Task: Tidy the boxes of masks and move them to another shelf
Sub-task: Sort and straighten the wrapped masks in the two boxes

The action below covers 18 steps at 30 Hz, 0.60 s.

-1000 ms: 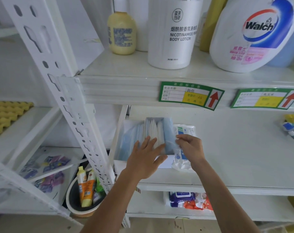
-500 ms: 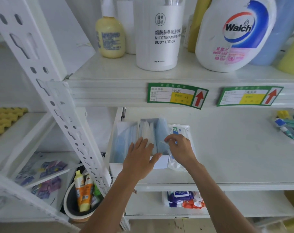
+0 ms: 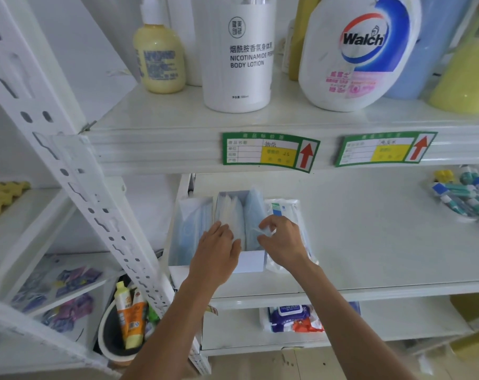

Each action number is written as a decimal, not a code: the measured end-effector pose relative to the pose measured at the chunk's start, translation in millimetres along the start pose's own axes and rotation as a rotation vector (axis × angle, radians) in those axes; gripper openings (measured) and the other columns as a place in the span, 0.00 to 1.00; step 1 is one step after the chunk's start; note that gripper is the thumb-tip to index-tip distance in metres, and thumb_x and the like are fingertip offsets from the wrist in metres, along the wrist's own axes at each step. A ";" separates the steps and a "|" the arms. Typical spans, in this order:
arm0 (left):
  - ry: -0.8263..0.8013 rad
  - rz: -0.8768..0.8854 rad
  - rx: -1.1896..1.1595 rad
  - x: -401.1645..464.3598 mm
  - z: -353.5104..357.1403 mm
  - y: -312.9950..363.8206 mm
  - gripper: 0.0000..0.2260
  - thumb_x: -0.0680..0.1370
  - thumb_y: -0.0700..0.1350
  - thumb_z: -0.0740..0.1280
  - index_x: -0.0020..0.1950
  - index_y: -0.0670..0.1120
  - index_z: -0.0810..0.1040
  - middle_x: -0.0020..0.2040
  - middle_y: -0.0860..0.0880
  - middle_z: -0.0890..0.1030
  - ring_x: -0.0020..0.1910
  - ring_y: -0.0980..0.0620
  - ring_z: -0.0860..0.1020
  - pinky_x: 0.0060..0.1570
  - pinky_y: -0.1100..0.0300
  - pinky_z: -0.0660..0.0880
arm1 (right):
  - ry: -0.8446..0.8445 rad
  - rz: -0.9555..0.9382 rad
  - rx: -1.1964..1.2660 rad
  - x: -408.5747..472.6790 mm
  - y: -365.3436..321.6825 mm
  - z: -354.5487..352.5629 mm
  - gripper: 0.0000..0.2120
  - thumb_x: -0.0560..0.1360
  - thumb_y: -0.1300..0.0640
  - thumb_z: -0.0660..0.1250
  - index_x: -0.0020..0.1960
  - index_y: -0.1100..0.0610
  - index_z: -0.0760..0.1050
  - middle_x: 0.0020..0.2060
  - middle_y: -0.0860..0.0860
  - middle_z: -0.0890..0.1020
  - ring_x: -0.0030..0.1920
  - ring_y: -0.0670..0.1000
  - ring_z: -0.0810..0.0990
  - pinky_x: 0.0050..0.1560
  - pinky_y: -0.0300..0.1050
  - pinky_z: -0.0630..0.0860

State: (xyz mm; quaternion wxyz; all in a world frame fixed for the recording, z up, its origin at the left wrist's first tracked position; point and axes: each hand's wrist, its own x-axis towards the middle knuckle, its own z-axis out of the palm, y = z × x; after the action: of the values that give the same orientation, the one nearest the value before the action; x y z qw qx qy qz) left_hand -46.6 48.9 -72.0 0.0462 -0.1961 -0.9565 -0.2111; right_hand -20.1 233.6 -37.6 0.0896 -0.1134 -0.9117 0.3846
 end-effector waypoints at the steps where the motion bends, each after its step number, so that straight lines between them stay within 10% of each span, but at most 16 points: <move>1: 0.007 0.020 -0.016 -0.6 0.7 -1.6 0.18 0.85 0.54 0.57 0.66 0.45 0.77 0.72 0.47 0.76 0.77 0.47 0.67 0.76 0.48 0.64 | 0.007 -0.002 0.006 -0.9 -0.4 1.0 0.12 0.70 0.61 0.73 0.52 0.51 0.80 0.47 0.49 0.78 0.42 0.43 0.76 0.35 0.27 0.67; 6: -0.008 0.167 -0.117 -8.8 -3.6 -3.4 0.18 0.85 0.57 0.55 0.73 0.55 0.73 0.79 0.54 0.67 0.81 0.52 0.59 0.78 0.48 0.55 | 0.043 -0.033 0.030 -1.9 -10.8 -0.1 0.13 0.70 0.64 0.70 0.53 0.53 0.81 0.48 0.50 0.79 0.45 0.50 0.79 0.40 0.32 0.71; 12: 0.364 0.252 -0.172 -33.4 -27.1 -5.4 0.12 0.82 0.46 0.61 0.60 0.46 0.82 0.63 0.48 0.82 0.65 0.50 0.77 0.66 0.53 0.76 | 0.152 -0.077 0.085 0.3 -40.0 -21.8 0.12 0.69 0.63 0.69 0.49 0.51 0.83 0.46 0.47 0.82 0.43 0.46 0.77 0.43 0.35 0.71; 18: 0.406 0.011 -0.202 -62.5 -40.9 -16.7 0.15 0.80 0.39 0.67 0.67 0.45 0.76 0.66 0.47 0.78 0.65 0.49 0.76 0.62 0.49 0.78 | 0.209 -0.155 0.264 -3.2 -86.8 -25.0 0.13 0.68 0.63 0.67 0.46 0.46 0.80 0.43 0.46 0.81 0.35 0.43 0.76 0.37 0.37 0.71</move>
State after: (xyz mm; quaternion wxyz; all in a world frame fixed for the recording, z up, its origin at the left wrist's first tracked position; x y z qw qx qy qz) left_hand 4.4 -4.6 -52.1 0.2190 -0.1586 -0.9004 -0.3408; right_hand -22.7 190.9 42.0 0.2271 -0.0694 -0.8451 0.4790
